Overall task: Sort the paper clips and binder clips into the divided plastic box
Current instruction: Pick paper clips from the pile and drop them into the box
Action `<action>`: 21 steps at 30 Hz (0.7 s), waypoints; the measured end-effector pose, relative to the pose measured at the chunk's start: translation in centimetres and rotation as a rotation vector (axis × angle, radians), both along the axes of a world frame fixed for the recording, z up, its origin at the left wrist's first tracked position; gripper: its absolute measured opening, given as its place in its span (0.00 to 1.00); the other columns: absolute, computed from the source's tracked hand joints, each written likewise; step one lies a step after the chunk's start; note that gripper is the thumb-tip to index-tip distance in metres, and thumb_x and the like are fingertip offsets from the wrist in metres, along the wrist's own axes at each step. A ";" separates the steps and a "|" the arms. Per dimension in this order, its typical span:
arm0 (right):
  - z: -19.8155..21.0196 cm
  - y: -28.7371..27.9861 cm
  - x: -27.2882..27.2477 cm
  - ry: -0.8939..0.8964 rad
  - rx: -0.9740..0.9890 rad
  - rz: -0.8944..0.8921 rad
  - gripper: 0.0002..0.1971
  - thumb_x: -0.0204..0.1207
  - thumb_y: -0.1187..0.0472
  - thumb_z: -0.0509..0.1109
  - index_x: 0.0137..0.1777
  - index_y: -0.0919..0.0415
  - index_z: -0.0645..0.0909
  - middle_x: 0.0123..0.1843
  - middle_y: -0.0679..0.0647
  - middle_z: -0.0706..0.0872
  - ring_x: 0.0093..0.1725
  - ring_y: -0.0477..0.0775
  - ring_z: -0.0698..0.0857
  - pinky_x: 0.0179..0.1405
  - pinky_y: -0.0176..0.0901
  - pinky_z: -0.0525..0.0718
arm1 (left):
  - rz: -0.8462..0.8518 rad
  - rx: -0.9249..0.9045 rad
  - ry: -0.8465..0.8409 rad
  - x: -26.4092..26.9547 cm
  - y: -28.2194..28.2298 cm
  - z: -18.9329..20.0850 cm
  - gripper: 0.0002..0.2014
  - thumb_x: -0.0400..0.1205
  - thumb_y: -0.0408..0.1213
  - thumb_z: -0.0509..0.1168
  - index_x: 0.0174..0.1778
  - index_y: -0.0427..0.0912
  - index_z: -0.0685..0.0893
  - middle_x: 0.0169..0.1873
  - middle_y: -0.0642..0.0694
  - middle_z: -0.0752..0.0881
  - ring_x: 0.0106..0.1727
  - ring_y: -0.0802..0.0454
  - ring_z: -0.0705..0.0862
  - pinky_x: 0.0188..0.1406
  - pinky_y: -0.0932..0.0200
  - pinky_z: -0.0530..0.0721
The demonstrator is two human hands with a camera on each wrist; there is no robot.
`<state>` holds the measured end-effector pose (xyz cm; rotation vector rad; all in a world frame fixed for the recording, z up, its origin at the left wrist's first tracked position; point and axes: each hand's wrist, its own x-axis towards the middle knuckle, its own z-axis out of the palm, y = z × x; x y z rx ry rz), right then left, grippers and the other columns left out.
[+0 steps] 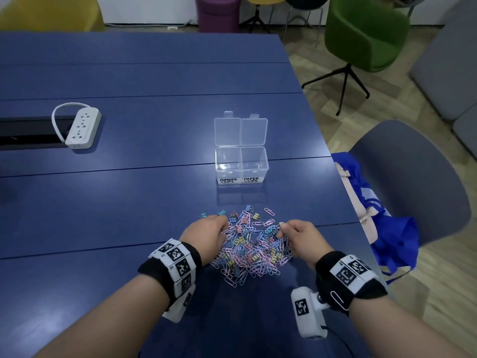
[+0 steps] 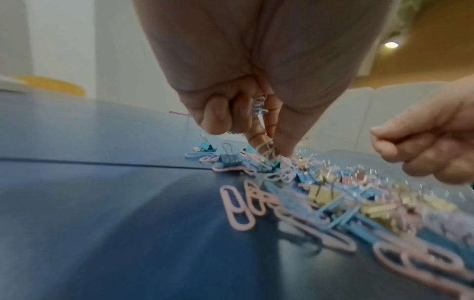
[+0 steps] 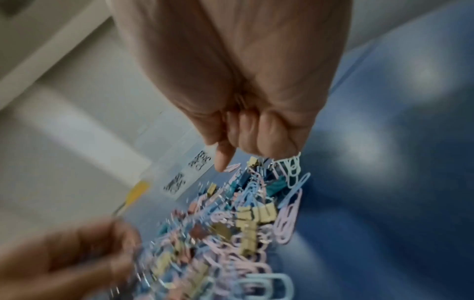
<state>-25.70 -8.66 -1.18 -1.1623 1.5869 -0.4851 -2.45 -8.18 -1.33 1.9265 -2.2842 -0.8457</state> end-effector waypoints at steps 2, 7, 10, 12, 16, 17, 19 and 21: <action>0.3 -0.3 0.3 0.212 -0.109 0.181 0.15 0.83 0.56 0.61 0.35 0.57 0.77 0.24 0.47 0.74 0.25 0.48 0.71 0.28 0.41 0.70 | 0.071 0.009 0.108 0.3 0.1 0.3 0.04 0.83 0.36 0.60 0.50 0.45 0.78 0.43 0.50 0.80 0.44 0.50 0.78 0.45 0.57 0.75; 1.3 -0.7 2.3 0.617 -0.208 0.690 0.14 0.75 0.52 0.67 0.58 0.51 0.72 0.39 0.49 0.84 0.40 0.54 0.83 0.39 0.43 0.78 | 0.214 0.093 0.318 1.2 0.0 0.8 0.07 0.84 0.35 0.60 0.50 0.47 0.83 0.45 0.50 0.83 0.44 0.52 0.80 0.47 0.58 0.78; 1.1 -0.8 2.8 0.775 -0.299 0.862 0.21 0.72 0.51 0.68 0.62 0.54 0.68 0.45 0.52 0.84 0.44 0.58 0.83 0.37 0.46 0.79 | 0.284 0.134 0.418 1.6 0.1 0.7 0.06 0.85 0.35 0.59 0.45 0.47 0.81 0.34 0.52 0.81 0.34 0.56 0.78 0.38 0.61 0.77; 0.8 -0.8 3.0 0.803 -0.336 0.898 0.20 0.72 0.51 0.67 0.61 0.55 0.67 0.46 0.54 0.85 0.45 0.60 0.84 0.38 0.49 0.81 | 0.311 0.146 0.457 1.8 0.1 0.6 0.06 0.85 0.34 0.59 0.45 0.46 0.80 0.31 0.53 0.79 0.30 0.59 0.75 0.33 0.64 0.74; 0.3 -0.8 3.0 0.816 -0.409 0.885 0.13 0.79 0.52 0.63 0.58 0.58 0.72 0.52 0.55 0.86 0.51 0.61 0.85 0.44 0.49 0.80 | 0.382 0.184 0.518 2.0 0.2 0.4 0.06 0.85 0.35 0.59 0.46 0.47 0.81 0.31 0.51 0.79 0.28 0.56 0.76 0.34 0.61 0.76; 0.2 -0.9 3.0 0.821 -0.425 0.883 0.10 0.80 0.53 0.62 0.56 0.58 0.73 0.53 0.55 0.86 0.52 0.60 0.85 0.43 0.48 0.79 | 0.408 0.203 0.542 2.1 0.2 0.2 0.07 0.85 0.35 0.59 0.47 0.47 0.81 0.31 0.49 0.79 0.28 0.55 0.77 0.36 0.60 0.77; -0.2 -0.8 3.0 0.830 -0.442 0.880 0.06 0.82 0.56 0.59 0.52 0.58 0.74 0.52 0.54 0.86 0.51 0.59 0.84 0.40 0.47 0.75 | 0.458 0.247 0.595 2.2 0.2 -0.1 0.08 0.86 0.35 0.57 0.49 0.47 0.82 0.32 0.45 0.78 0.28 0.54 0.78 0.41 0.57 0.78; -0.5 -0.8 3.1 0.841 -0.450 0.889 0.05 0.83 0.59 0.56 0.48 0.57 0.73 0.51 0.55 0.86 0.50 0.60 0.84 0.39 0.47 0.74 | 0.529 0.294 0.689 2.1 0.2 -0.4 0.10 0.86 0.33 0.56 0.47 0.47 0.82 0.36 0.41 0.79 0.27 0.54 0.78 0.44 0.54 0.79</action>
